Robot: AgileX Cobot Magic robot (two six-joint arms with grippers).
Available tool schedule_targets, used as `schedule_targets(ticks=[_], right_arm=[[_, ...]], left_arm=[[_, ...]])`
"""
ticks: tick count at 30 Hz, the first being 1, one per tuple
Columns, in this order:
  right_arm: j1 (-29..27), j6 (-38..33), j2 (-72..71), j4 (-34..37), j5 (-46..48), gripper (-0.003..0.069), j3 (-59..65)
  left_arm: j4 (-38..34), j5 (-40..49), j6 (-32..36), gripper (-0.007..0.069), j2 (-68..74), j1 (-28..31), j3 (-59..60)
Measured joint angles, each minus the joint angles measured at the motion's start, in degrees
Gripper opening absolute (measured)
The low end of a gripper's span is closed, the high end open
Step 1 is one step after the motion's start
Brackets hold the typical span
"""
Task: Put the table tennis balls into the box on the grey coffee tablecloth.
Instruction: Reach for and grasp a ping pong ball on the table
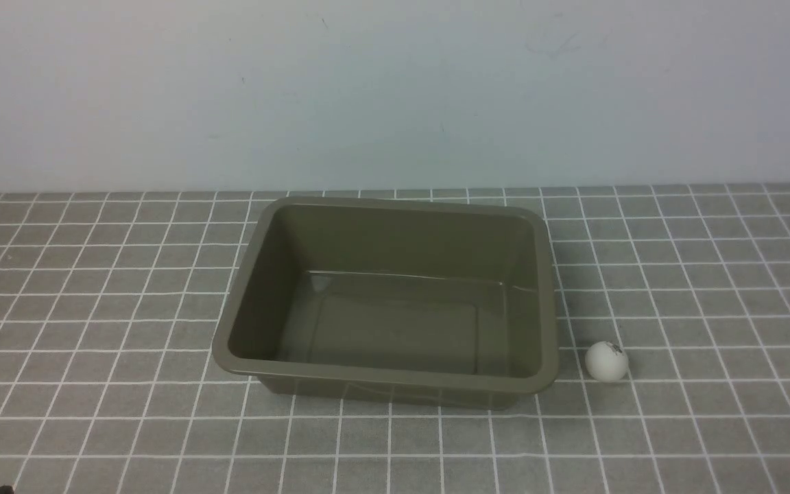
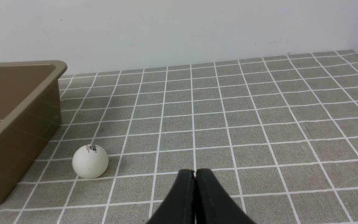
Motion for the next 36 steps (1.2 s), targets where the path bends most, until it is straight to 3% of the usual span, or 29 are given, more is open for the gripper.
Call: schedule_targets(ticks=[6, 13, 24, 27, 30, 31, 33, 36], right_arm=[[0.0, 1.42, 0.0, 1.26, -1.4, -0.0009, 0.14], [-0.06, 5.86, 0.0, 8.01, -19.47, -0.0009, 0.44], [-0.08, 8.46, 0.06, 10.54, -33.06, -0.0009, -0.62], [-0.08, 9.8, 3.59, 11.27, -26.79, -0.0009, -6.83], [-0.08, 9.14, 14.75, 10.92, -10.07, -0.0009, -18.95], [-0.08, 8.94, 15.62, 10.92, -8.94, -0.0009, -18.95], [0.53, 3.9, 28.14, 11.84, 7.24, -0.0009, -28.83], [1.39, -4.04, 42.11, 14.71, 19.72, -0.0009, -37.32]], left_arm=[[0.0, 0.0, 0.0, -0.0001, 0.0, 0.0, 0.0], [0.0, 0.0, 0.0, -0.0001, 0.0, 0.0, 0.0], [0.0, 0.0, 0.0, -0.0001, 0.0, 0.04, 0.0], [0.0, 0.0, 0.0, -0.0001, 0.0, 0.04, 0.0], [0.0, 0.0, 0.0, -0.0001, 0.0, 0.04, 0.0], [0.0, 0.0, 0.0, -0.0001, 0.0, 0.04, 0.0], [0.0, 0.0, 0.0, -0.0001, 0.0, 0.04, 0.0], [0.0, 0.0, 0.0, -0.0001, 0.0, 0.04, 0.0]])
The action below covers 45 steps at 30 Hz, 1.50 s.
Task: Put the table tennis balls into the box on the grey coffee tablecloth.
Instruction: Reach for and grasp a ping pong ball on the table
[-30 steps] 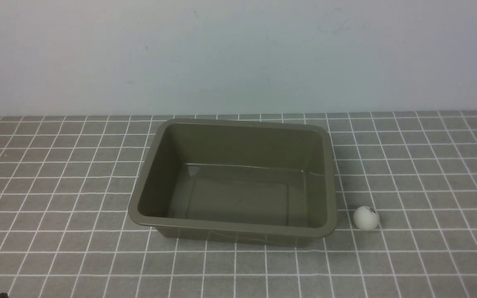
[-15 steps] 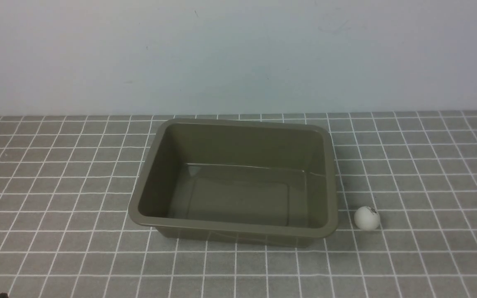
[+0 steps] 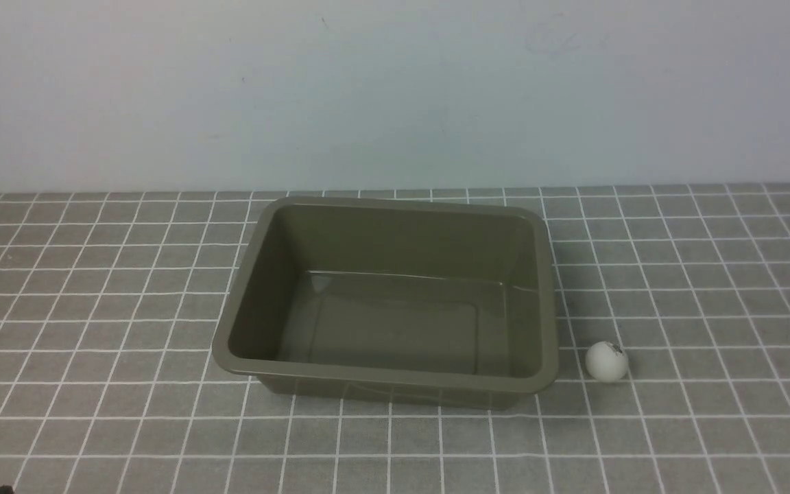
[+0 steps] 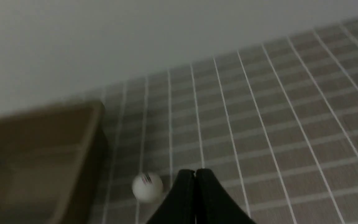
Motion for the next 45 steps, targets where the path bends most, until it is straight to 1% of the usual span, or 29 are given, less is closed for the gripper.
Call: schedule_targets(ticks=[2, 3, 4, 6, 7, 8, 12, 14, 17, 18, 21, 24, 25, 27, 30, 32, 34, 35, 37, 38, 40, 42, 44, 45], right_arm=[[0.29, -4.08, 8.37, 2.71, 5.83, -0.0009, -4.08], [0.35, -5.58, 10.16, 3.41, 6.84, -0.0009, -5.04], [0.35, -9.27, 16.99, 6.41, 9.96, -0.0009, -8.67], [0.39, -15.36, 25.06, 10.91, 11.94, -0.0009, -13.31], [0.39, -15.79, 25.71, 11.69, 12.06, -0.0009, -13.66], [0.65, -19.1, 31.78, 14.52, 12.2, -0.0009, -16.54], [2.23, -21.43, 38.79, 16.2, 12.25, -0.0005, -20.71], [4.79, -21.74, 45.0, 16.26, 11.64, 0.0009, -24.07], [5.98, -21.74, 48.76, 16.26, 11.46, 0.0027, -25.85], [6.64, -21.74, 52.28, 15.97, 11.39, 0.0067, -28.03], [6.77, -21.43, 56.21, 15.92, 10.68, 0.015, -30.11], [6.77, -21.43, 59.95, 15.92, 9.09, 0.0272, -31.82], [6.77, -21.43, 60.38, 15.92, 8.82, 0.029, -31.99], [6.77, -21.43, 63.06, 15.97, 7.07, 0.0402, -32.69], [6.77, -21.74, 65.86, 15.92, 5.62, 0.0484, -32.82], [6.77, -21.74, 67.48, 15.98, 5.19, 0.0512, -32.83], [6.77, -21.74, 68.9, 16.1, 4.9, 0.051, -32.83], [6.77, -21.79, 69.46, 16.1, 4.77, 0.0484, -32.83], [6.77, -22.01, 69.92, 15.93, 4.77, 0.0373, -32.83], [6.77, -22.01, 69.85, 15.67, 4.85, 0.0343, -32.83], [6.77, -21.95, 68.6, 14.69, 6.0, 0.036, -32.88], [6.77, -21.76, 67.18, 14.42, 6.75, 0.036, -32.88], [6.72, -21.43, 63.54, 14.4, 8.05, 0.036, -32.88], [7.11, -21.05, 59.97, 15.61, 8.43, 0.036, -32.88]], left_arm=[[0.0, 0.0, 0.0, -0.0001, 0.0, 0.0, 0.0], [0.0, 0.0, 0.0, -0.0001, 0.0, 0.0, 0.0], [0.0, 0.0, 0.0, -0.0001, 0.0, 0.0, 0.0], [0.0, 0.0, 0.0, -0.0001, 0.0, 0.0, 0.0], [0.0, 0.0, 0.0, -0.0001, 0.0, 0.0, 0.0], [0.0, 0.0, 0.0, -0.0001, 0.0, 0.0, 0.0], [0.0, 0.0, 0.0, -0.0001, 0.0, 0.0, 0.0], [0.0, 0.0, 0.0, -0.0001, 0.0, 0.0, 0.0], [0.0, 0.0, 0.0, -0.0001, 0.0, 0.0, 0.0], [0.0, 0.0, 0.0, -0.0001, 0.0, 0.0, 0.0], [0.0, 0.0, 0.0, -0.0001, 0.0, 0.0, 0.0], [0.0, 0.0, 0.0, -0.0001, 0.0, 0.0, 0.0], [0.0, 0.0, 0.0, -0.0001, 0.0, 0.0, 0.0], [0.0, 0.0, 0.0, -0.0001, 0.0, 0.0, 0.0], [0.0, 0.0, 0.0, -0.0001, 0.0, 0.0, 0.0], [0.0, 0.0, 0.0, -0.0001, 0.0, 0.0, 0.0], [0.0, 0.0, 0.0, -0.0001, 0.0, 0.0, 0.0], [0.0, 0.0, 0.0, -0.0001, 0.0, 0.0, 0.0], [0.0, 0.0, 0.0, -0.0001, 0.0, 0.0, 0.0], [0.0, 0.0, 0.0, -0.0001, 0.0, 0.0, 0.0], [0.0, 0.0, 0.0, -0.0001, 0.0, 0.0, 0.0], [0.0, 0.0, 0.0, -0.0001, 0.0, 0.0, 0.0], [0.0, 0.0, 0.0, -0.0001, 0.0, 0.0, 0.0], [0.0, 0.0, 0.0, -0.0001, 0.0, 0.0, 0.0]])
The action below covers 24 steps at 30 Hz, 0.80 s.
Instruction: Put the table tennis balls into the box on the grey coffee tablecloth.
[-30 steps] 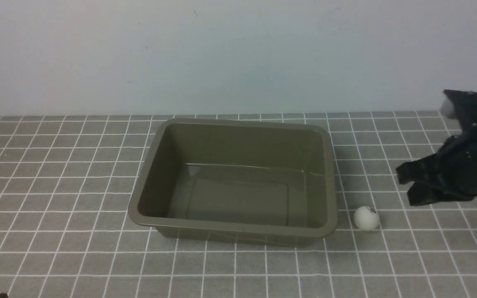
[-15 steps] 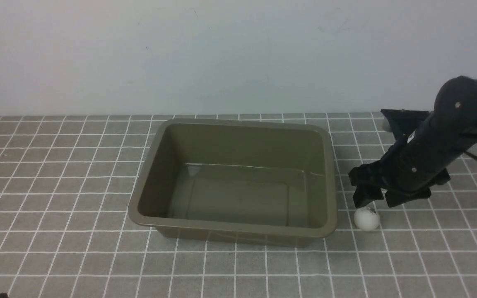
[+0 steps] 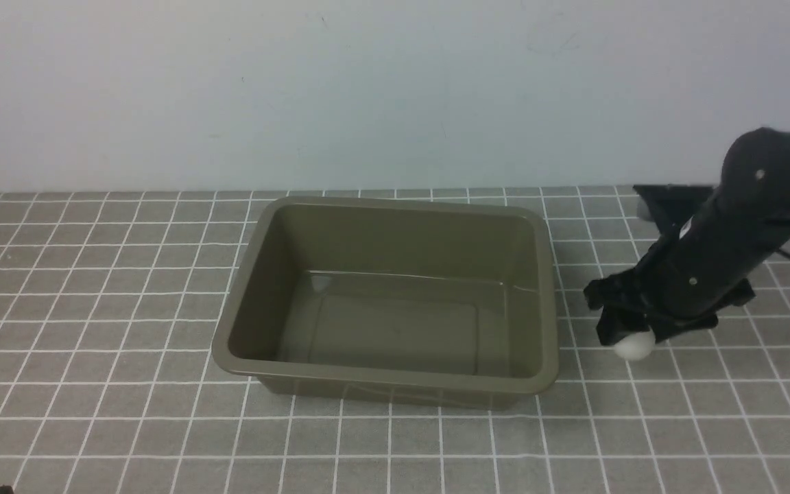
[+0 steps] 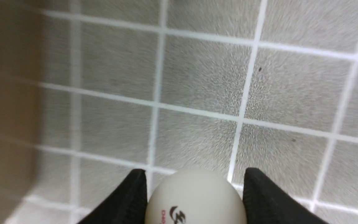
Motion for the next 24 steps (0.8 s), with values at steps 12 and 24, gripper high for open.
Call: schedule_targets(ticks=[12, 24], right_arm=[[13.7, -4.13, -3.4, 9.35, -11.66, 0.0402, -3.84], [14.48, 1.0, -11.44, -4.22, -0.73, 0.0183, -11.03]], left_arm=[[0.0, 0.0, 0.0, -0.0001, 0.0, 0.0, 0.0], [0.0, 0.0, 0.0, -0.0001, 0.0, 0.0, 0.0]])
